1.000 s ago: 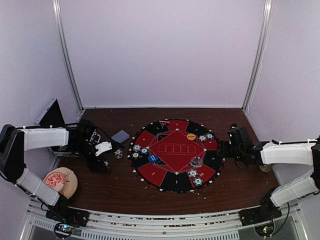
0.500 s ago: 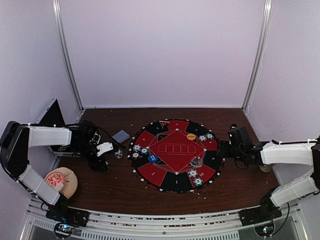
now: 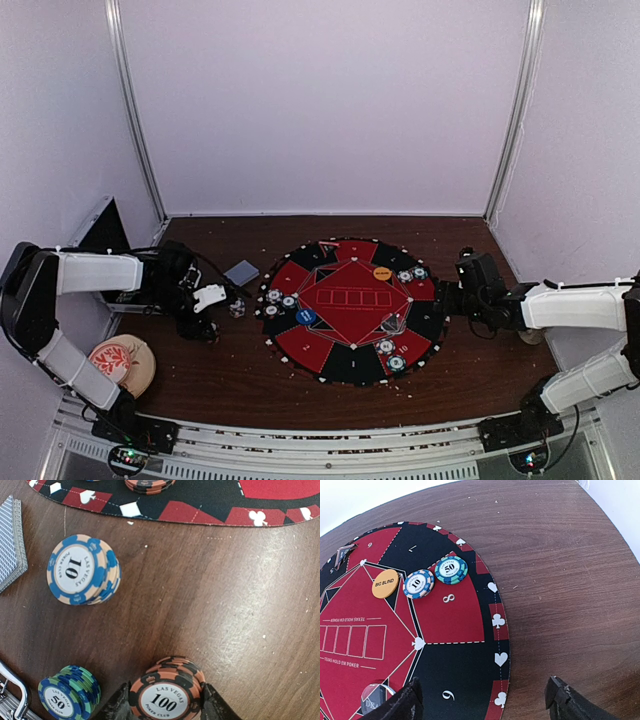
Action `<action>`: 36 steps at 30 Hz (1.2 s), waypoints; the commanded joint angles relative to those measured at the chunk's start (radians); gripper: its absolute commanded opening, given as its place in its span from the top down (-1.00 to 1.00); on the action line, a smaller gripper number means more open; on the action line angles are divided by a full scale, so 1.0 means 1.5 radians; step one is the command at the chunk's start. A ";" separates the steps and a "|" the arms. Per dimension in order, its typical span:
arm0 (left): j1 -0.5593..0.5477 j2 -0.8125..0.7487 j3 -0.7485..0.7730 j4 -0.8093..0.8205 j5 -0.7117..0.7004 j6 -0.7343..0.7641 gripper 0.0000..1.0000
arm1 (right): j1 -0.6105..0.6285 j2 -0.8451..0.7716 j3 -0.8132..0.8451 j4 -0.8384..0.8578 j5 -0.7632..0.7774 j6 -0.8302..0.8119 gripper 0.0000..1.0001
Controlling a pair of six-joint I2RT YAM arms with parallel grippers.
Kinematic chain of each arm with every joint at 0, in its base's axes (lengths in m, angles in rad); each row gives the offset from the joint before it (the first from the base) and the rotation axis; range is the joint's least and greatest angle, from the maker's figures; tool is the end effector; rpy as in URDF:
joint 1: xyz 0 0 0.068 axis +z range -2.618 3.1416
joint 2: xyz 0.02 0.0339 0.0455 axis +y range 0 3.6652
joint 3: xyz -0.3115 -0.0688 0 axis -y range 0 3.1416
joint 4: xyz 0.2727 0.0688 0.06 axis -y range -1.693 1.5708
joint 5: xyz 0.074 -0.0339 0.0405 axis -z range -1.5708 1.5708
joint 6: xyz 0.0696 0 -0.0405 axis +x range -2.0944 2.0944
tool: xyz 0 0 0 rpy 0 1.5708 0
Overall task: Distribute texas hold em gaming equipment
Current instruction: Pick up the pile of poker chips from the pile of poker chips, then place the poker chips pile on the poker table mat.
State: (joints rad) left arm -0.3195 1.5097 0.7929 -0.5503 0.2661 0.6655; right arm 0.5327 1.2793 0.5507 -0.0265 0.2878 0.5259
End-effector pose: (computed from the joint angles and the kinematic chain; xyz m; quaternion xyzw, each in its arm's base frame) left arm 0.2679 -0.1079 0.1558 0.4809 0.8538 -0.1034 0.1703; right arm 0.2481 0.1233 0.1786 0.0538 0.9087 0.0846 0.4053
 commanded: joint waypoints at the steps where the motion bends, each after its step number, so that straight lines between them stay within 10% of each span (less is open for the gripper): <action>1: 0.006 0.000 0.010 -0.005 0.011 0.011 0.14 | 0.006 0.002 0.015 0.007 0.003 -0.005 -0.72; 21: 0.003 -0.052 0.096 -0.080 0.053 0.005 0.33 | 0.006 -0.003 0.015 0.005 0.005 -0.004 -0.72; 36: -0.137 0.159 0.382 -0.100 0.038 -0.047 0.34 | 0.006 -0.001 0.015 -0.001 0.027 -0.002 -0.72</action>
State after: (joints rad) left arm -0.4713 1.6684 1.2415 -0.6998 0.3176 0.6289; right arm 0.5327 1.2793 0.5507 -0.0273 0.2943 0.5262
